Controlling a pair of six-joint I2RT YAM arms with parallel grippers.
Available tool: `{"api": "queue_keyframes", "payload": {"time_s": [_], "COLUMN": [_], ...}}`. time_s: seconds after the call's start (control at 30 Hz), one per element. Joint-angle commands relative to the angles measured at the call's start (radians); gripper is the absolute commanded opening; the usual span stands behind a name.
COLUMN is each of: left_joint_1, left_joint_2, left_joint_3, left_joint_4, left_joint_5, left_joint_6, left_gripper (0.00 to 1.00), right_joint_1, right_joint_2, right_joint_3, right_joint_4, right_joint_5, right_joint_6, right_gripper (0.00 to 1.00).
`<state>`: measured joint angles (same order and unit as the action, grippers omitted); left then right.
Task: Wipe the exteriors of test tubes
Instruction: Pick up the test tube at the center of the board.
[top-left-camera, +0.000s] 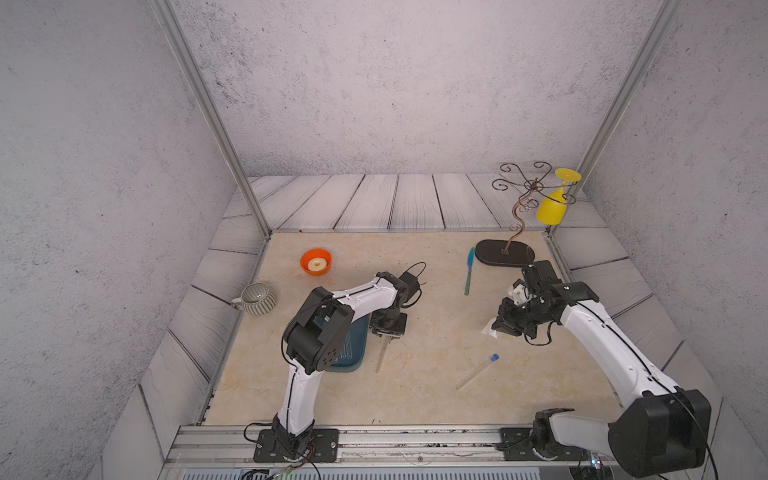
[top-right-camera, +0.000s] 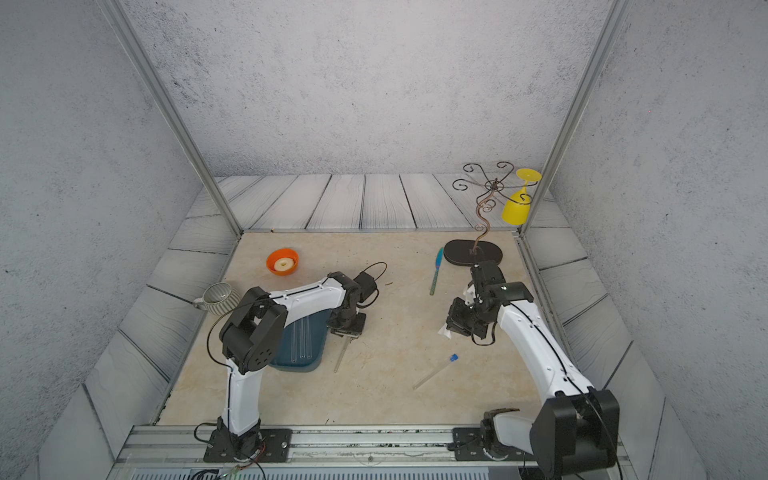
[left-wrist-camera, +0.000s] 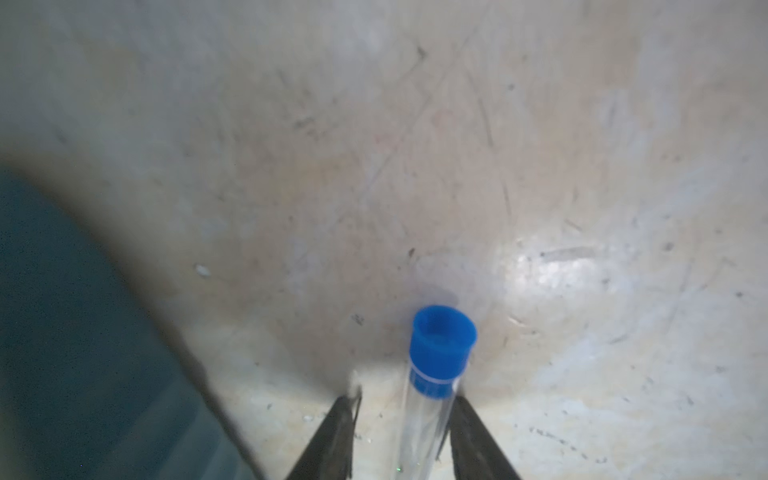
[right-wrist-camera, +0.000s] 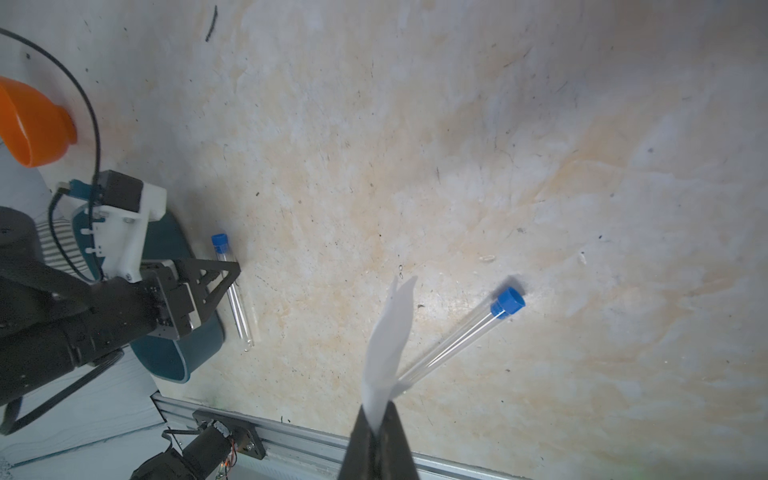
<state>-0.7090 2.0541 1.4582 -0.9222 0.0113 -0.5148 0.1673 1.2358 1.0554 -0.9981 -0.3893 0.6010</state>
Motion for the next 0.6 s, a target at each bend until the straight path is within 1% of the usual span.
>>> {"api": "queue_keyframes", "payload": {"time_s": [0.0, 0.17, 0.3, 0.4, 0.57], "left_joint_1": [0.0, 0.0, 0.003, 0.005, 0.022], "left_joint_2": [0.031, 0.04, 0.054, 0.043, -0.015], "left_joint_3": [-0.017, -0.017, 0.022, 0.046, 0.069], "left_joint_4": [0.008, 0.031, 0.016, 0.002, -0.023], "left_joint_5": [0.011, 0.055, 0.09, 0.122, 0.188], "left_joint_6": [0.035, 0.06, 0.08, 0.082, 0.07], "left_gripper": [0.33, 0.21, 0.17, 0.16, 0.16], "right_joint_1": [0.025, 0.054, 0.086, 0.107, 0.17], "right_joint_2": [-0.046, -0.028, -0.006, 0.0, 0.03], "right_joint_3": [-0.022, -0.043, -0.035, -0.041, -0.069], "right_joint_4": [-0.016, 0.022, 0.046, 0.081, 0.186], "right_joint_5": [0.026, 0.018, -0.001, -0.036, -0.117], "right_joint_6": [0.053, 0.066, 0.053, 0.048, 0.054], "right_gripper": [0.06, 0.06, 0.06, 0.06, 0.06]}}
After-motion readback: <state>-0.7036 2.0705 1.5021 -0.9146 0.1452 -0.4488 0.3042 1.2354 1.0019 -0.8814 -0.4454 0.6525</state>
